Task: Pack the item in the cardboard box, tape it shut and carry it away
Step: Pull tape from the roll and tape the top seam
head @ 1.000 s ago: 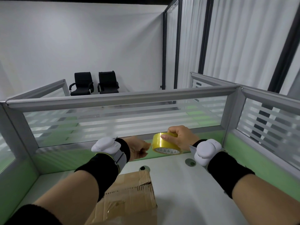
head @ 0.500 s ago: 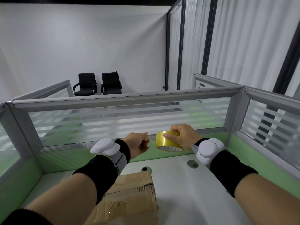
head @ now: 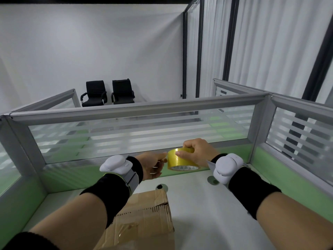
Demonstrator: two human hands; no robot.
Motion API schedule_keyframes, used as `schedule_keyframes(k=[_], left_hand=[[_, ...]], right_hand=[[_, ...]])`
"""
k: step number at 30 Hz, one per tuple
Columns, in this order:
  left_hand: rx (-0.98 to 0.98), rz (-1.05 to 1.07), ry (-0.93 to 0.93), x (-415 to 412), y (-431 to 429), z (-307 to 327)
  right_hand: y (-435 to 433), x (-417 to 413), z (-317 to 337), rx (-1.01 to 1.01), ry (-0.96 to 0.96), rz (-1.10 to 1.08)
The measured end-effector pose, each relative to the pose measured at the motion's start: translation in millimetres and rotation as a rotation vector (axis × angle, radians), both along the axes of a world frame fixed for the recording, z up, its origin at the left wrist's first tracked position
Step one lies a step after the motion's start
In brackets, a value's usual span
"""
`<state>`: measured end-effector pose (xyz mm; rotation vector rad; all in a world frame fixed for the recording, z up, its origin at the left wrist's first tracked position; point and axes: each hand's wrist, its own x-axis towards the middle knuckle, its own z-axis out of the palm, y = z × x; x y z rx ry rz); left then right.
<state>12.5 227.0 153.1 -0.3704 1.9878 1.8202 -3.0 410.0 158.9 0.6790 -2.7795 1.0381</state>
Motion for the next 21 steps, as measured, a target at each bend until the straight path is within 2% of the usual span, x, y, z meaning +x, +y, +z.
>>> schedule_keyframes(k=[6, 14, 21], left_hand=[[-0.029, 0.013, 0.149, -5.3, 3.7, -0.8], [-0.206, 0.199, 0.566, -18.1, 4.0, 4.9], [-0.36, 0.281, 0.822, -17.9, -9.1, 13.9]], right_hand=[[1.8, -1.0, 0.3, -0.035, 0.013, -0.006], [-5.5, -8.0, 0.4, -0.093, -0.026, 0.005], [-20.1, -21.8, 8.9, 0.142, -0.037, -0.101]])
